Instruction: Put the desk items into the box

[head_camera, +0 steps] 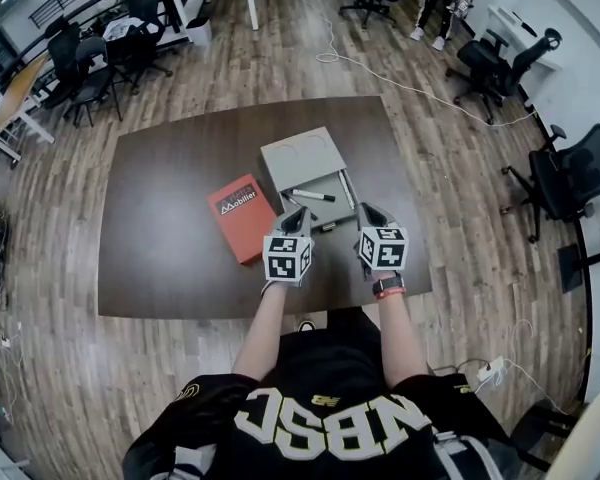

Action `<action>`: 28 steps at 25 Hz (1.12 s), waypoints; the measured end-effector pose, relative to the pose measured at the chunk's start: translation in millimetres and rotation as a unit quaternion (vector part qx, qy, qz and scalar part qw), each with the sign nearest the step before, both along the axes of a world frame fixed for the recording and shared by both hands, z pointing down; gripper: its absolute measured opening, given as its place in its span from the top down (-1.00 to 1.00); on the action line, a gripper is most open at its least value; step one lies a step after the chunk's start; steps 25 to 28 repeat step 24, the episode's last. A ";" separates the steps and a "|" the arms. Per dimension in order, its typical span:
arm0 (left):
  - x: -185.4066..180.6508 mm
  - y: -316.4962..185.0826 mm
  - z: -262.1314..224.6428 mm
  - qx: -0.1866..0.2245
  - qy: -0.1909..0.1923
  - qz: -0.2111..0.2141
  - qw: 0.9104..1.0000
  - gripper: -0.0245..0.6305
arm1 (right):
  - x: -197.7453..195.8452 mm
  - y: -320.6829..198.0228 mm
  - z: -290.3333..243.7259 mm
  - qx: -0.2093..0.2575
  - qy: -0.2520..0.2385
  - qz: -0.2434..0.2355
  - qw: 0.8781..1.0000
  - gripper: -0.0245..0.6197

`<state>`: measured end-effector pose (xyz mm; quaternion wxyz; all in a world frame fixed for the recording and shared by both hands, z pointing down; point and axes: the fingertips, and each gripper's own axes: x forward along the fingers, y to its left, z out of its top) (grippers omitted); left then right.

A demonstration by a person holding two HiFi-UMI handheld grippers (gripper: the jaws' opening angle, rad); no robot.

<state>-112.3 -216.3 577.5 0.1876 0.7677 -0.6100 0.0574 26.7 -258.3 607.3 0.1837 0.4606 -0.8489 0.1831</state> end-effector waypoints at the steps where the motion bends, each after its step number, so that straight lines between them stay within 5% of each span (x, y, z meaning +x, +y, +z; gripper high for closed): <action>1: 3.8 3.0 -3.2 0.009 -0.005 0.002 1.000 0.88 | 7.3 2.0 -6.0 0.013 -0.001 0.012 1.000 0.90; 7: 11.7 20.9 -19.0 0.048 -0.022 0.006 0.999 0.88 | 23.2 17.9 -33.0 0.067 -0.014 0.037 0.997 0.90; 19: 21.0 51.9 -37.5 0.125 -0.005 0.015 0.992 0.88 | 21.1 48.7 -15.0 0.063 0.000 0.015 0.998 0.90; 28: 28.7 69.7 -9.2 0.093 -0.017 0.017 0.995 0.88 | 26.4 66.2 5.9 0.043 0.011 0.006 0.999 0.90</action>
